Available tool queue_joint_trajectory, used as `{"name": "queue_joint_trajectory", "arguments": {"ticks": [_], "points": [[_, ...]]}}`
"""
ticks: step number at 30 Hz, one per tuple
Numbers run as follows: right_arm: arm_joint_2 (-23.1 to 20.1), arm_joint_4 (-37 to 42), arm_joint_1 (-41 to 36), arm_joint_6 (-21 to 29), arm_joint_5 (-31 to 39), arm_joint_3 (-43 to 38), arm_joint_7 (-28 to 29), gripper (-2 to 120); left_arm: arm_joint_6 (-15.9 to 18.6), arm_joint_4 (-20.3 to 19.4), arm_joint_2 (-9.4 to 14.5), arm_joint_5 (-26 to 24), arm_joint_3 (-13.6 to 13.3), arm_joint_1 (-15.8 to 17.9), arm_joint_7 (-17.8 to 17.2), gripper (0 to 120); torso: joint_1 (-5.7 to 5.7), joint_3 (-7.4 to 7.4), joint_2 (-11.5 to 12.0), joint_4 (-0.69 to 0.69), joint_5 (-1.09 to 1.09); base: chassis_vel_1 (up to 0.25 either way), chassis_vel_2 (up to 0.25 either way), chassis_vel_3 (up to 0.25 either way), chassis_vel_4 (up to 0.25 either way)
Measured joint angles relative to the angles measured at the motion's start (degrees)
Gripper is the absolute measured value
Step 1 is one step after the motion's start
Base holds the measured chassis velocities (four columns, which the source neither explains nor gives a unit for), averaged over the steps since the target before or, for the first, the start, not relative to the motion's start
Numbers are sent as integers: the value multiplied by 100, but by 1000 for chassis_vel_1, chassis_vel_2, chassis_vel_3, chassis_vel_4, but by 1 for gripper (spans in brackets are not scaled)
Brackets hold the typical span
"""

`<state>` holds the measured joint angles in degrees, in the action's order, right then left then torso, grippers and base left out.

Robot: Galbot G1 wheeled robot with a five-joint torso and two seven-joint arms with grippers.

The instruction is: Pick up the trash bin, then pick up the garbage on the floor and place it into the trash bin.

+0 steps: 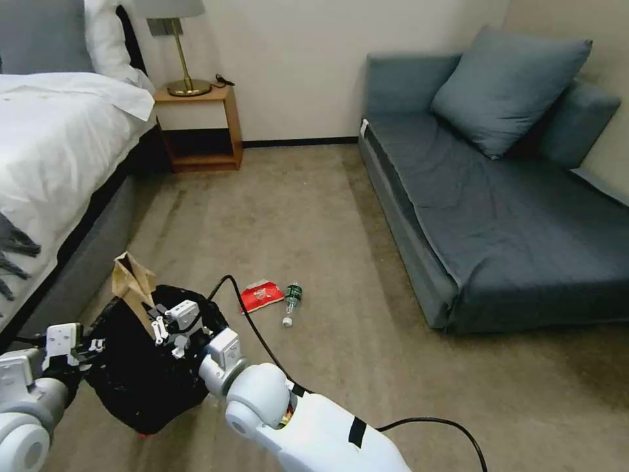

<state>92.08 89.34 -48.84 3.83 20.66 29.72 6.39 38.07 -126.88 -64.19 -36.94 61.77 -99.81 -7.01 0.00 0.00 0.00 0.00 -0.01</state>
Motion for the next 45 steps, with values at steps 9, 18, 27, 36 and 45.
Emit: {"name": "queue_joint_trajectory", "arguments": {"ticks": [9,18,27,36,45], "points": [[2,97,-83,120,-31,-9,2,54,0,-45,-67,-10,29,-20,15,7,0,0,0,0,1,0,0,0,0],[-534,758,-402,316,-117,-500,66,85,-9,122,-34,-58,51,97,2,7,0,0,0,1,3,0,0,0,0],[-2444,1232,-880,489,-237,-1384,-518,100,-24,366,114,-195,236,204,-18,7,0,0,0,-1,2,0,0,0,0],[-3128,349,-1101,588,-1260,-1297,-1328,100,27,119,199,-288,357,229,-83,7,0,0,0,-2,3,0,0,0,0],[-2835,-721,-757,801,-1203,-424,-1627,100,44,-19,79,-298,459,99,-90,7,0,0,0,2,2,0,0,0,0]]}}
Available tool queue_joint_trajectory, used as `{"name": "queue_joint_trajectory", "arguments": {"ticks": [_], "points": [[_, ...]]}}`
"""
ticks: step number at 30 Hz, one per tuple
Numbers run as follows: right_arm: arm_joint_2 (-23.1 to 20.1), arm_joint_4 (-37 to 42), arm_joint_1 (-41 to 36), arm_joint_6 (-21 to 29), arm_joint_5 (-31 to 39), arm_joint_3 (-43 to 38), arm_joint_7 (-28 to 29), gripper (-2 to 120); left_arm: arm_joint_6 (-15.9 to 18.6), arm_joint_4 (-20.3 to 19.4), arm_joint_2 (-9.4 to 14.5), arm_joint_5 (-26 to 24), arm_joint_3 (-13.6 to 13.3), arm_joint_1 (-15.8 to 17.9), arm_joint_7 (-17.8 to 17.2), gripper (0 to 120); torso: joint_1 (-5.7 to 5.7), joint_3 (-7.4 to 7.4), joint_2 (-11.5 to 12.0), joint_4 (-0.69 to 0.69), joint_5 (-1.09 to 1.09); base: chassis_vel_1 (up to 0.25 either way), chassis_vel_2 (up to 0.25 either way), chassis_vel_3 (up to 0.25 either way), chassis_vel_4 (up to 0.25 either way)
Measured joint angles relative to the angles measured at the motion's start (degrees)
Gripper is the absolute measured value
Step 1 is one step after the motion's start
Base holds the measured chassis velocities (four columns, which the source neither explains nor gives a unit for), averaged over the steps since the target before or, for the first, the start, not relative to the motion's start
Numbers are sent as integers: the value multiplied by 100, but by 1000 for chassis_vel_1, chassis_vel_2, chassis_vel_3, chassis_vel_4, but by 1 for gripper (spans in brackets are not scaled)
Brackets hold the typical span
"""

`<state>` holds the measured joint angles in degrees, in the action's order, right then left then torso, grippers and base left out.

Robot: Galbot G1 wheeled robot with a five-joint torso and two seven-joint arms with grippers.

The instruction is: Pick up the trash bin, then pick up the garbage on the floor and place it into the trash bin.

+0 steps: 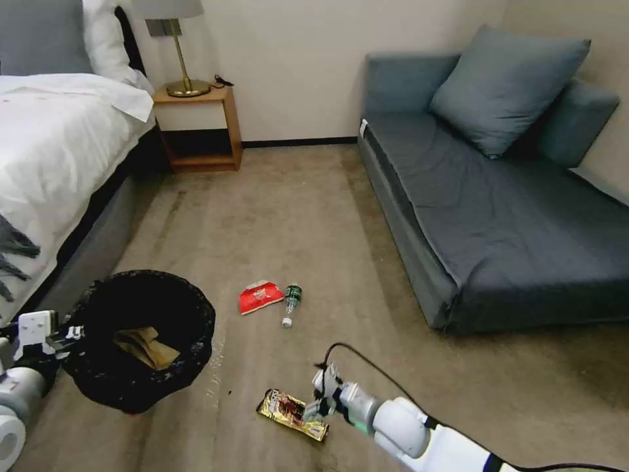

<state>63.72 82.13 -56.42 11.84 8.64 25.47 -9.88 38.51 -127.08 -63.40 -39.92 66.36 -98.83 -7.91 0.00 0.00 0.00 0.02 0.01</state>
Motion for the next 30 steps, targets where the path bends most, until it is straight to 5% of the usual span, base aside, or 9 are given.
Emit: {"name": "queue_joint_trajectory", "arguments": {"ticks": [18,30], "points": [[434,-1238,357,-46,-168,390,-59,99,10,-41,-80,2,-129,87,2,7,0,0,0,-2,-1,0,0,0,0],[444,-1295,426,55,260,400,-240,68,15,-50,-121,11,-127,87,-2,7,0,0,-1,-1,0,0,0,0,0]]}}
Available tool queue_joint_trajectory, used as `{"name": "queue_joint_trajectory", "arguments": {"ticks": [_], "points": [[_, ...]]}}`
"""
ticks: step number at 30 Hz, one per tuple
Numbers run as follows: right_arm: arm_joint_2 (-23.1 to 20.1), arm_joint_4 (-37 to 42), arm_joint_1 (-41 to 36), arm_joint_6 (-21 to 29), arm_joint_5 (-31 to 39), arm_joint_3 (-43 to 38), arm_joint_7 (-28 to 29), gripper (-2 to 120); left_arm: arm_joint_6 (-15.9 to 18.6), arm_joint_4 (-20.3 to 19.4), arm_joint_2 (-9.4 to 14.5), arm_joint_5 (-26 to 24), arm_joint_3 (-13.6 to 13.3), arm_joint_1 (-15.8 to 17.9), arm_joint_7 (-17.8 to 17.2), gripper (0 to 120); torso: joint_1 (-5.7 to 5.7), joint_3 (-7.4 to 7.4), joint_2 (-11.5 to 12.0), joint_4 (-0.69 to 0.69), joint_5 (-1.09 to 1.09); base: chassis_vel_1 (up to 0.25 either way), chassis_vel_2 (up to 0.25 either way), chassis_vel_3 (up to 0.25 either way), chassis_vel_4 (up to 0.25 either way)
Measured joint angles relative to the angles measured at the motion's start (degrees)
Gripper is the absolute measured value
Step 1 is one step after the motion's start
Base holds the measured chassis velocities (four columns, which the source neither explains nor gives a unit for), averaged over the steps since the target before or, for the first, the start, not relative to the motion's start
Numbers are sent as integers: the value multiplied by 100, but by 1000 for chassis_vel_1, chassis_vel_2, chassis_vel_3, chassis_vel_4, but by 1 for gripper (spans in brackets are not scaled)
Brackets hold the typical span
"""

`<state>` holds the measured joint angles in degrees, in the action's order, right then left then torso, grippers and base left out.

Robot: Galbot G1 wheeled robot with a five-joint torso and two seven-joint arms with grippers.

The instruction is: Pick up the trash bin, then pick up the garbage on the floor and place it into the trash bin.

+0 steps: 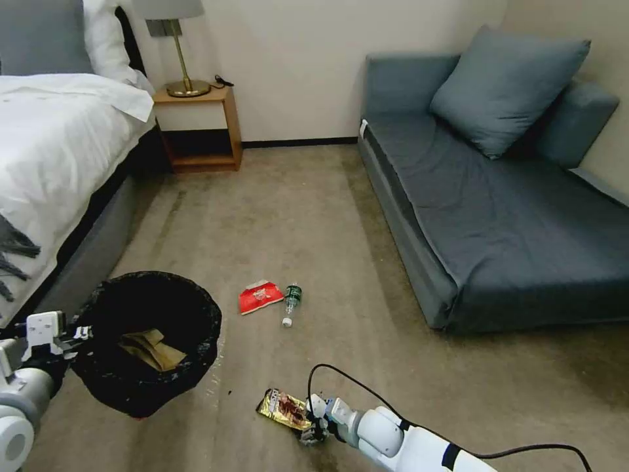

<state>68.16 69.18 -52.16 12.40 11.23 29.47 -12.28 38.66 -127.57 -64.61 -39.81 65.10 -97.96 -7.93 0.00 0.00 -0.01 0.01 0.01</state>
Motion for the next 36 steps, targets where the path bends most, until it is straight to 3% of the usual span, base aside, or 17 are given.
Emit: {"name": "queue_joint_trajectory", "arguments": {"ticks": [6,12,16,19,23,27,36], "points": [[-20,68,-31,-6,-37,4,9,54,0,-44,-36,2,-4,-5,-3,7,0,0,0,0,1,0,0,0,0],[-75,170,-93,-4,-206,-25,73,25,0,-100,-87,5,-2,-33,-9,7,0,-1,0,-1,0,0,0,0,0],[-85,194,-129,-9,-230,-80,89,15,-2,-113,-116,6,3,-52,-9,7,0,0,0,-1,-1,0,0,0,0],[-139,326,-252,-47,-230,-282,132,0,-7,-121,-160,11,0,-68,-9,7,0,-1,1,-1,-2,0,0,0,0],[-150,426,-366,-123,-191,-627,164,0,-9,-120,-178,16,-7,-43,-10,7,0,0,1,0,-1,0,0,0,0],[-142,717,-554,-147,307,-1402,315,0,-10,-130,-170,19,-20,-21,-16,7,-1,0,1,-3,-2,0,0,0,0],[-229,2424,-637,-37,1610,-2025,1025,0,-36,-138,-210,112,-170,-38,-17,7,0,0,1,-2,-1,0,0,0,0]]}}
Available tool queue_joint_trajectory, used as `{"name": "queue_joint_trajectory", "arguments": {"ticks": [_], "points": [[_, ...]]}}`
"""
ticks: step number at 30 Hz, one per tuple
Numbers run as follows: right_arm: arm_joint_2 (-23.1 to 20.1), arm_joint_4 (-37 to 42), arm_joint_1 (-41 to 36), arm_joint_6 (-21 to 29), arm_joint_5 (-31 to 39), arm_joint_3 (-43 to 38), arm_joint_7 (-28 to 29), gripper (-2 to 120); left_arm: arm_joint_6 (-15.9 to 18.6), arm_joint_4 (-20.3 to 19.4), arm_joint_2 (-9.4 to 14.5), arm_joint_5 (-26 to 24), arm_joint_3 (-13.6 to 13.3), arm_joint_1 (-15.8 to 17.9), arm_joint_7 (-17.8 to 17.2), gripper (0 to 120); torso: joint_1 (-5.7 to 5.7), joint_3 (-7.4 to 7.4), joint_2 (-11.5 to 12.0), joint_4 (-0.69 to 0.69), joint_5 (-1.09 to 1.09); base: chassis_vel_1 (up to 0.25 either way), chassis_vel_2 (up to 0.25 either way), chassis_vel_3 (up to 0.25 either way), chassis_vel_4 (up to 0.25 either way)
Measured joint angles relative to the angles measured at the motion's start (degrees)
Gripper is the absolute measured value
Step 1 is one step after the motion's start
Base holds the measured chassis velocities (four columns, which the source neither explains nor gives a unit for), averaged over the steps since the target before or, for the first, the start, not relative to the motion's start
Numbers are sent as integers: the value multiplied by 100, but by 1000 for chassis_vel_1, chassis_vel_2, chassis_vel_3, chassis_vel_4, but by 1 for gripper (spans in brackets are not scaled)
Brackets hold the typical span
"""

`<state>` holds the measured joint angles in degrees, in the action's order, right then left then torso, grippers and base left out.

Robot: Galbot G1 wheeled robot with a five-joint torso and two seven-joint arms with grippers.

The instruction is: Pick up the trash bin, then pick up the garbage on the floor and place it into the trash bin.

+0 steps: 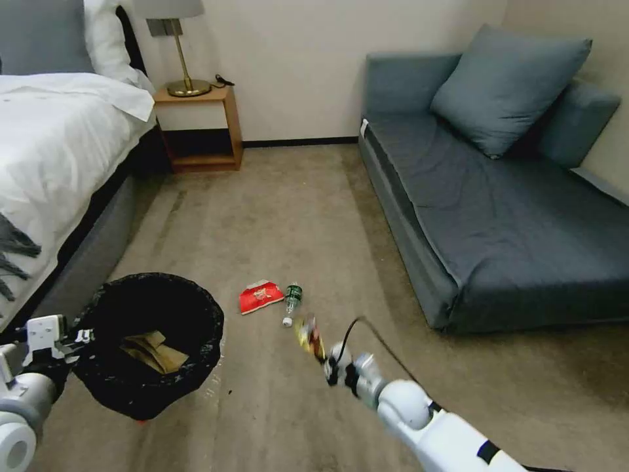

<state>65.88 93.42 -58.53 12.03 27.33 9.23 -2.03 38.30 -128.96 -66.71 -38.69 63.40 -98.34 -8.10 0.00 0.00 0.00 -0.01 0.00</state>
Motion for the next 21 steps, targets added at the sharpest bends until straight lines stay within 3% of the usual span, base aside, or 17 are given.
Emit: {"name": "queue_joint_trajectory", "arguments": {"ticks": [6,9,13,17,21], "points": [[151,1221,394,-218,424,520,282,0,-12,12,-54,98,-160,13,1,7,0,0,0,2,-1,0,0,0,0],[218,1354,580,-230,388,788,167,0,-12,12,-65,131,-198,18,2,7,0,0,0,1,-1,0,0,0,0],[502,1274,989,-268,204,1429,98,0,-12,-9,-89,176,-256,17,4,7,0,0,0,1,-2,0,0,0,0],[1180,750,1433,-323,-103,2132,284,0,-13,-105,-100,183,-274,-73,10,7,0,0,0,1,-2,0,0,0,0],[1568,478,1567,-327,-156,2283,390,0,-13,-164,-86,182,-270,-143,19,7,0,0,0,2,-2,0,0,0,0]]}}
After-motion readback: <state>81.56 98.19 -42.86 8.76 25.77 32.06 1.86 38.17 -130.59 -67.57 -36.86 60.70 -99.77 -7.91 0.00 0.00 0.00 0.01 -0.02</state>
